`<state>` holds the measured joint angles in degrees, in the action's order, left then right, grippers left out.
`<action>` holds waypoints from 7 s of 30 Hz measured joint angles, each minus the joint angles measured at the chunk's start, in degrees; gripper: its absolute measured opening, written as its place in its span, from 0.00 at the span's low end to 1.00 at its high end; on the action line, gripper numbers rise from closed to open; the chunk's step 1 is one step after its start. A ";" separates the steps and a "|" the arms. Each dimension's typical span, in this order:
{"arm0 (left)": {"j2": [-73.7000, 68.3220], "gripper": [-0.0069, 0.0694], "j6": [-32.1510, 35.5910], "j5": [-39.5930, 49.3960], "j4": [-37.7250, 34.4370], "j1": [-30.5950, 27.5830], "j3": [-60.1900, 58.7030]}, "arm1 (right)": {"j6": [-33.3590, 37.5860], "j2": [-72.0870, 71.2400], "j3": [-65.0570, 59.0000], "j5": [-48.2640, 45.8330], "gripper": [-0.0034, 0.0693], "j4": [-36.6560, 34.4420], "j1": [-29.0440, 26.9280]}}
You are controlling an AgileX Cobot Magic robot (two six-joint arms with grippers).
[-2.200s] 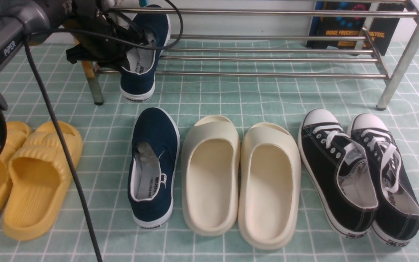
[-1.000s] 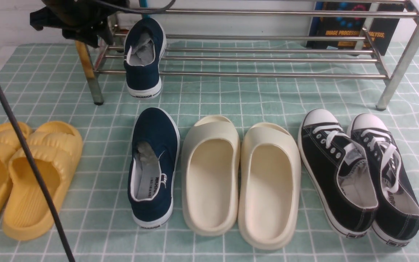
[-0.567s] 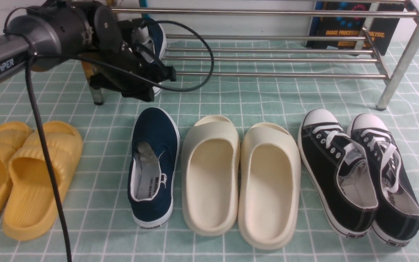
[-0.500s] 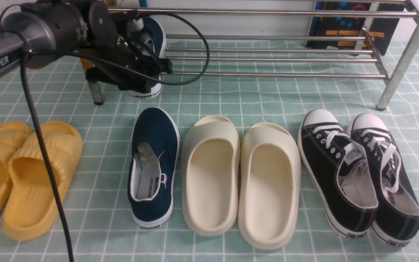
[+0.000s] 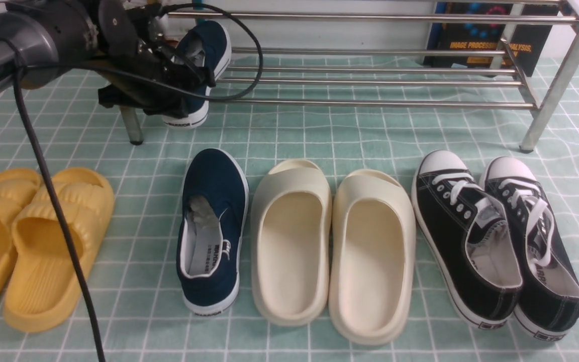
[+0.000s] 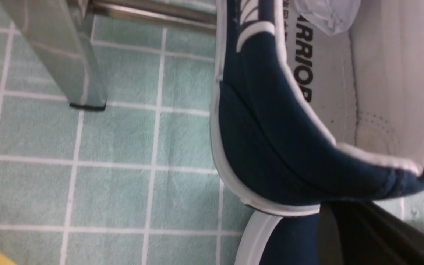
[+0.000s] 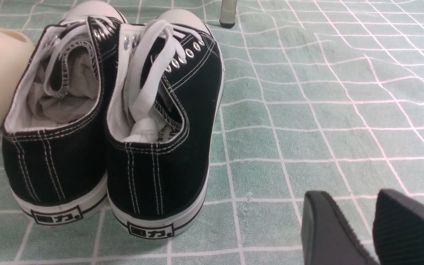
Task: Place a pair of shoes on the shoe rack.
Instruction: Use the left arm to put a shoe into the shoe rack, then use the left arm to grab the shoe closest to it, then use the left arm to put a shoe into the shoe rack
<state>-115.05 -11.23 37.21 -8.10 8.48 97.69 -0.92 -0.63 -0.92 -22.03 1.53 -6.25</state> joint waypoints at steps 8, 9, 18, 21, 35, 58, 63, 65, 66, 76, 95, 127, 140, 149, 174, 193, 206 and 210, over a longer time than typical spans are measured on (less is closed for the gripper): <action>0.10 0.50 -0.56 6.00 1.94 -0.06 6.45 | 0.00 0.00 0.00 0.00 0.38 0.00 0.00; 0.52 0.52 -0.61 7.65 1.97 -0.06 7.53 | 0.00 0.00 0.00 0.00 0.38 0.00 0.00; 11.78 0.65 1.23 31.64 4.98 4.22 13.95 | 0.00 0.00 0.00 0.00 0.38 0.00 0.00; 17.26 0.62 -1.10 33.25 7.18 8.90 5.06 | 0.00 0.00 0.00 0.00 0.38 0.00 0.00; 25.70 0.52 -15.28 9.27 7.12 13.85 -38.63 | 0.00 0.00 0.00 0.00 0.38 0.00 0.00; 19.11 0.08 -12.16 14.56 10.54 13.91 -19.42 | 0.00 0.00 0.00 0.00 0.38 0.00 0.00; 15.35 0.08 -9.01 20.82 9.52 13.26 -5.05 | 0.00 0.00 0.00 0.00 0.38 0.00 0.00; 13.44 0.08 -8.32 22.82 8.83 12.74 -2.83 | 0.00 0.00 0.00 0.00 0.38 0.00 0.00; 10.80 0.08 -7.52 25.28 8.10 11.83 0.14 | 0.00 0.00 0.00 0.00 0.38 0.00 0.00; -6.27 0.08 -3.70 30.74 5.85 6.53 16.20 | 0.00 0.00 0.00 0.00 0.38 0.00 0.00; -2.17 0.08 1.04 34.51 4.01 7.30 19.98 | 0.00 0.00 0.00 0.00 0.38 0.00 0.00; -8.54 0.08 -8.06 10.97 -3.93 6.04 19.92 | 0.00 0.00 0.00 0.00 0.38 0.00 0.00; -10.57 0.10 -8.19 8.49 -3.32 5.47 19.97 | 0.00 0.00 0.00 0.00 0.38 0.00 0.00; -11.56 0.25 -8.19 6.81 -3.27 5.47 20.03 | 0.00 0.00 0.00 0.00 0.38 0.00 0.00; 2.91 0.07 -3.77 20.34 6.92 5.47 22.86 | 0.00 0.00 0.00 0.00 0.38 0.00 0.00; -2.44 0.07 4.91 -1.66 -10.66 5.52 -1.54 | 0.00 0.00 0.00 0.00 0.38 0.00 0.00; -7.49 0.07 4.91 5.18 -11.79 5.76 14.02 | 0.00 0.00 0.00 0.00 0.38 0.00 0.00; -7.70 0.07 4.91 3.93 -11.07 5.70 14.36 | 0.00 0.00 0.00 0.00 0.38 0.00 0.00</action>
<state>-122.75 -6.33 41.15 -19.18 14.18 112.05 -0.92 -0.63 -0.92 -22.03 1.53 -6.25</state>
